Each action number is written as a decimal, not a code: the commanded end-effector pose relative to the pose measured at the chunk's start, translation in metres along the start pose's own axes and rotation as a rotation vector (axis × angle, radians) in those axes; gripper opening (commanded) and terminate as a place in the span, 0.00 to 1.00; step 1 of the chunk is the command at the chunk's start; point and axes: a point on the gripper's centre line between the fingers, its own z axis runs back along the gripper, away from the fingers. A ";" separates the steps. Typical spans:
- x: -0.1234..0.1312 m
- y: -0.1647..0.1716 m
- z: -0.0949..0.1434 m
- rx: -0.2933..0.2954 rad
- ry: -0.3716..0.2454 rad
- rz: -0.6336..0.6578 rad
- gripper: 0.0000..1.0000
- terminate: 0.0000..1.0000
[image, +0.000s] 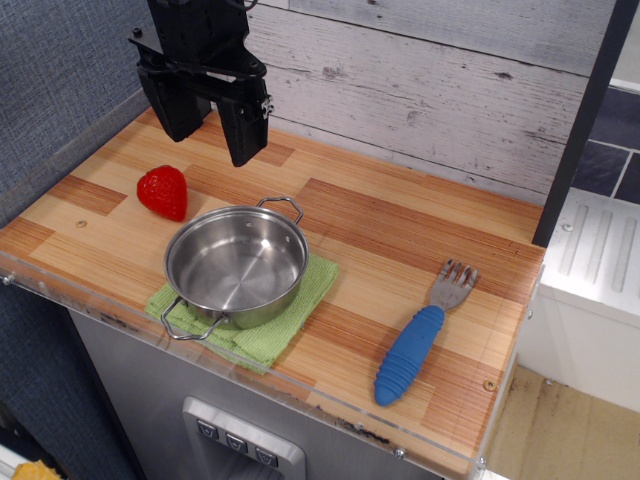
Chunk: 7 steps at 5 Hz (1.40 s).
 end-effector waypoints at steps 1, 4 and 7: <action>0.000 0.000 0.000 0.000 0.000 0.000 1.00 0.00; 0.010 -0.148 -0.046 -0.017 0.000 -0.172 1.00 0.00; -0.003 -0.184 -0.118 -0.015 0.062 0.038 1.00 0.00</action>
